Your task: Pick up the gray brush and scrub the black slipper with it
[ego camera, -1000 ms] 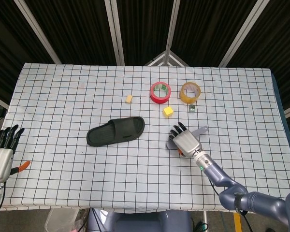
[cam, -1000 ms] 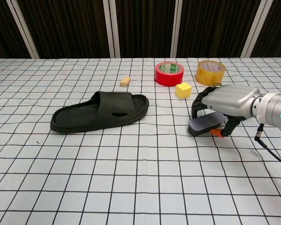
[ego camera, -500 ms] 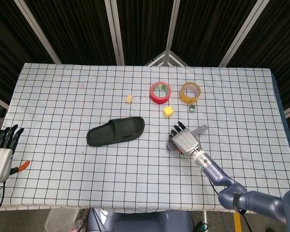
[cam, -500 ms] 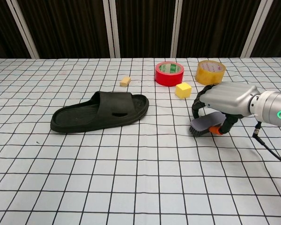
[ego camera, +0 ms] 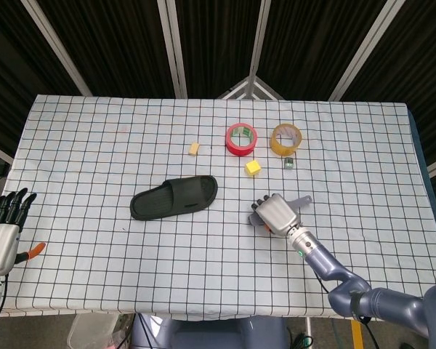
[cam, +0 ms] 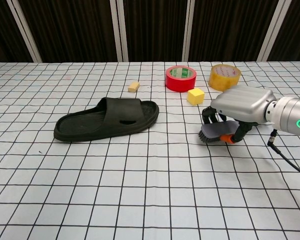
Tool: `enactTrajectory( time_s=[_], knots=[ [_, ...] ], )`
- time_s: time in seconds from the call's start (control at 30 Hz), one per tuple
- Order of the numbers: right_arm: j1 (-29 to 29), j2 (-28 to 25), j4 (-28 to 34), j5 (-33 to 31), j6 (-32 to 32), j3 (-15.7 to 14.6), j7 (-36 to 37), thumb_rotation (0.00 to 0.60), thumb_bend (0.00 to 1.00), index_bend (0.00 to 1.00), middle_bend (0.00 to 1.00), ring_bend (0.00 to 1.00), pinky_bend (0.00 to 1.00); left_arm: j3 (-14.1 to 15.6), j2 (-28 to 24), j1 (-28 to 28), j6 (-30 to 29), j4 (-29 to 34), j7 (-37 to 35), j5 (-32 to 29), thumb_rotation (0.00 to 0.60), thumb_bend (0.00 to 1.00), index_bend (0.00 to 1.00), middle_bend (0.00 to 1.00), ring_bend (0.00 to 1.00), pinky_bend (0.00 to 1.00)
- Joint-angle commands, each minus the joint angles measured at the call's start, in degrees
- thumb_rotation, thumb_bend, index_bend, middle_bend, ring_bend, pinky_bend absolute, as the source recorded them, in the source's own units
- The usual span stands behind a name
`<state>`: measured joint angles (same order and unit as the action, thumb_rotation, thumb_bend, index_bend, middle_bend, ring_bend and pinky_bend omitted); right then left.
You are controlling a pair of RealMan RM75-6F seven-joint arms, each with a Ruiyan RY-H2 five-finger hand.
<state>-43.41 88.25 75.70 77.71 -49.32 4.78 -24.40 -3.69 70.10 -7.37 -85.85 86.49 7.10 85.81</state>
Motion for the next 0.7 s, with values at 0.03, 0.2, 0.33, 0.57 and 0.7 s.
enactTrajectory(
  time_s=[0.03,0.2,0.33,0.57,0.7],
  knots=[
    [0.07,0.25,-0.35,1.46,-1.31,-0.28,0.84,0.600,0.55,0.79,0.61,0.55,0.62,0.05,0.01,-0.01,0.01,0.01,0.02,0.07,0.600,0.08,0.00,0.00,0.00,0.07],
    [0.20,-0.05,0.17,3.50,-3.09,-0.71,1.06,0.600,0.62,0.80,0.62,0.56,0.63,0.17,0.02,-0.04,0.04,0.04,0.11,0.25,0.600,0.08,0.00,0.00,0.00,0.07],
    [0.25,-0.61,1.40,4.57,-4.33,-0.74,0.33,0.600,0.64,0.80,0.63,0.57,0.64,0.34,0.04,-0.03,0.02,0.11,0.17,0.50,0.600,0.08,0.00,0.00,0.00,0.07],
    [-0.64,-1.17,5.48,5.71,-5.46,-0.01,-4.15,0.600,0.64,0.80,0.63,0.57,0.64,0.78,0.30,-0.32,0.54,0.22,0.63,1.10,0.600,0.08,0.00,0.00,0.00,0.07],
    [-1.98,-0.42,7.21,4.72,-4.90,1.62,-7.42,0.600,0.64,0.80,0.63,0.57,0.64,0.80,0.51,-0.35,0.38,0.17,1.10,1.29,0.600,0.08,0.00,0.00,0.00,0.07]
  ],
)
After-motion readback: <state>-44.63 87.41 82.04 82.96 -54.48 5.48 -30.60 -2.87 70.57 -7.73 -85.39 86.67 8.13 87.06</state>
